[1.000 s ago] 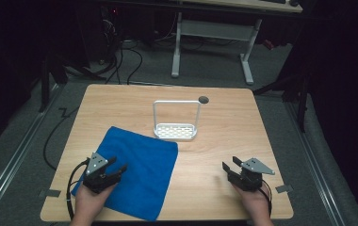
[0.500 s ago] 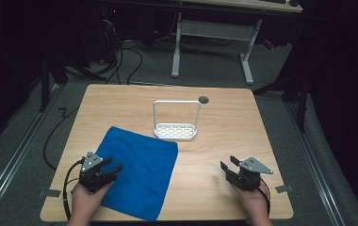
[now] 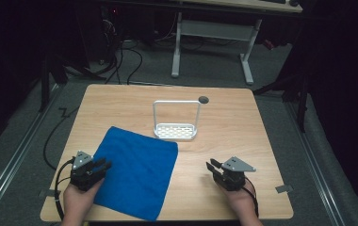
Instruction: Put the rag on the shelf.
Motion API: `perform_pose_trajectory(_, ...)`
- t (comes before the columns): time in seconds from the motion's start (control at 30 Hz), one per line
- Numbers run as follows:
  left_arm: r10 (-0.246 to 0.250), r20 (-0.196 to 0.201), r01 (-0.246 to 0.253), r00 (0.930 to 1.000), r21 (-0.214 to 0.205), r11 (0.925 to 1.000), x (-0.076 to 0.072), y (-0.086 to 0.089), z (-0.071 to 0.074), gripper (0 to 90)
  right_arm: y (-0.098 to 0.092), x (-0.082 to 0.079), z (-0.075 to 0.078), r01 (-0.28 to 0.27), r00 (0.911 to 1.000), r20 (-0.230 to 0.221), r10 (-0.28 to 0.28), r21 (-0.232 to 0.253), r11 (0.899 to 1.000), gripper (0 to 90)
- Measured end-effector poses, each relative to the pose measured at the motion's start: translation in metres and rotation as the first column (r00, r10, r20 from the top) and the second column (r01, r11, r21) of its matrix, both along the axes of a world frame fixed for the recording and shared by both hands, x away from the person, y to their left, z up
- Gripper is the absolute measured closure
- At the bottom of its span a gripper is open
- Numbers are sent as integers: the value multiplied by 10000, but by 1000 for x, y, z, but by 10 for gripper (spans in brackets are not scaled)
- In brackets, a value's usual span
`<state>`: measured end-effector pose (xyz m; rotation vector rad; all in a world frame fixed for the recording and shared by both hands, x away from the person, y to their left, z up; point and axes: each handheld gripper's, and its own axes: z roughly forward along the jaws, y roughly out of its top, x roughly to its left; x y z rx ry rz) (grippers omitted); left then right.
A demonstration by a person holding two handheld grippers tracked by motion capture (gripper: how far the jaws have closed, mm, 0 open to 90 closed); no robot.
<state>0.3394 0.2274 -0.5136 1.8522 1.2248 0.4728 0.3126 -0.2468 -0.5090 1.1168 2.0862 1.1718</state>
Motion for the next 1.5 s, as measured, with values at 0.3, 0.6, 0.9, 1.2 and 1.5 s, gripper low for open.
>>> perform_pose_trajectory(0.3, 474, -618, -417, 9970, 896, 9951, -10, 21, -9, 900, 52, 12, 0, -1461, 9884, -421, 1460, 12, 9893, 900)
perform_pose_trajectory(0.6, 593, -997, -476, 9933, 1154, 9922, -24, 33, -17, 900, 106, 23, -12, -2788, 9554, -1197, 2701, -622, 9583, 900)
perform_pose_trajectory(0.9, 259, -967, -141, 9950, 1212, 9925, -35, 30, -17, 900, 129, 31, -23, -3081, 9438, -1666, 2856, -1295, 9425, 900)
perform_pose_trajectory(1.2, -648, -1078, 805, 9921, 1489, 9856, -45, 5, -14, 900, 103, 22, -19, -2860, 9466, -1944, 2571, -1389, 9481, 900)
perform_pose_trajectory(1.5, -1712, -1195, 1884, 9780, 1523, 9702, -49, -25, -12, 900, 77, 8, -17, -2521, 9539, -2045, 2195, -1500, 9560, 900)
